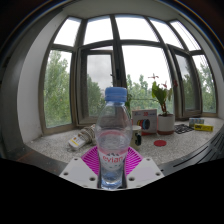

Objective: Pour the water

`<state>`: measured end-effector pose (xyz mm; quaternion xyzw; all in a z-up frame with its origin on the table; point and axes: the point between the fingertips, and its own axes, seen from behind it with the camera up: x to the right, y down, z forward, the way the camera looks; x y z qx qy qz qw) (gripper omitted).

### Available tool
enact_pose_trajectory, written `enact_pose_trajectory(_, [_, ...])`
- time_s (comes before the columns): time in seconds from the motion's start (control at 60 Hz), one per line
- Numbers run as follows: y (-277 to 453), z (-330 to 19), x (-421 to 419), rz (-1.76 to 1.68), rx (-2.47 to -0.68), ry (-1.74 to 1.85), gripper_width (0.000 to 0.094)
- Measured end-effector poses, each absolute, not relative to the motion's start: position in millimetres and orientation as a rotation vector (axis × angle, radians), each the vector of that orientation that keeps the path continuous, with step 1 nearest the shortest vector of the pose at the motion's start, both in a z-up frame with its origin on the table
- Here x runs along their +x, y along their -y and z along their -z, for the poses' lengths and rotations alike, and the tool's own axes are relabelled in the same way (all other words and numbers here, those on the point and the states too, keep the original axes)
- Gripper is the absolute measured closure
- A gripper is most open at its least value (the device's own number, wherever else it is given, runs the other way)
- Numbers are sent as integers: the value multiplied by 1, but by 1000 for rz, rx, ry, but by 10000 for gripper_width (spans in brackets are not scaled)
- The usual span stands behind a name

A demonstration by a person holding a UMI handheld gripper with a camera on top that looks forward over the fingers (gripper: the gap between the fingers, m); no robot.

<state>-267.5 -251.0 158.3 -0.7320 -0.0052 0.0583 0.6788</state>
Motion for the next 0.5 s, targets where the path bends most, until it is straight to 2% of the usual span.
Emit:
enact_pose_trajectory(0.233, [200, -307, -330, -728, -1402, -105, 662])
enact_pose_trajectory(0.333, [173, -358, -345, -1054, -1304, -227, 662])
enact_pose_trajectory(0.5, [101, -387, -324, -1638, -1114, -586, 662])
